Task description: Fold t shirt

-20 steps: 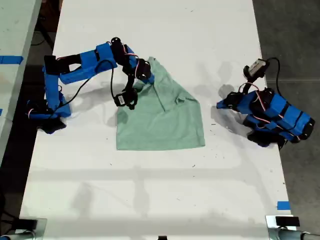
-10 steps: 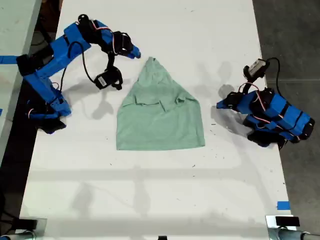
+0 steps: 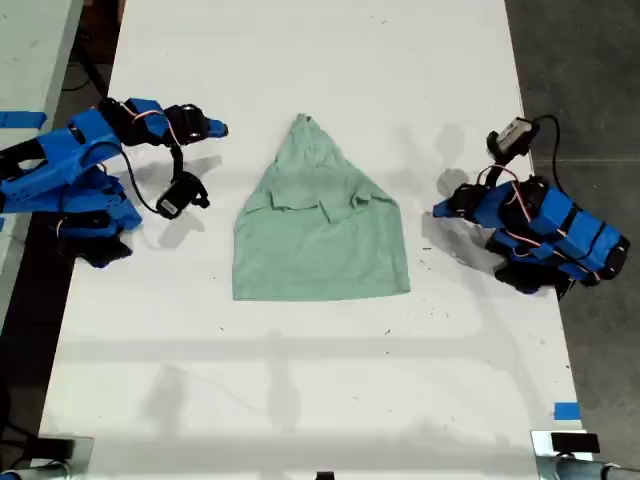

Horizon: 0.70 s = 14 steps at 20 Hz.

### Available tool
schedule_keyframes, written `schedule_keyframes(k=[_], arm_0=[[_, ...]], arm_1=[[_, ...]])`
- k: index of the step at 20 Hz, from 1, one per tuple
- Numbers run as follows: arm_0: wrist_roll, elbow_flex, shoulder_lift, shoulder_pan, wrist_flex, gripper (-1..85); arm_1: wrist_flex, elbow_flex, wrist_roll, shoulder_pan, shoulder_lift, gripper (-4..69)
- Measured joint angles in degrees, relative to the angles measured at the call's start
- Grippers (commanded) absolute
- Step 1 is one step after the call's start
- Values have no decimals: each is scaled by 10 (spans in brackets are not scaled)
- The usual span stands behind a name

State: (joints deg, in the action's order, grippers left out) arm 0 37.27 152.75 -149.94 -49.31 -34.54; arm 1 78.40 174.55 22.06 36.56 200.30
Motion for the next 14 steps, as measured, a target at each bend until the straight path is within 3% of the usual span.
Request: schedule_keyframes(k=[3, 7, 14], arm_0=[[-5, 149, -175, 0, 26, -2], [-5, 306, -496, -28, -59, -2], [-54, 335, -555, -61, -95, -3]], arm_1=[[0, 0, 0, 0, 0, 12], [0, 0, 0, 0, 0, 12], [0, 0, -3, 0, 0, 12]])
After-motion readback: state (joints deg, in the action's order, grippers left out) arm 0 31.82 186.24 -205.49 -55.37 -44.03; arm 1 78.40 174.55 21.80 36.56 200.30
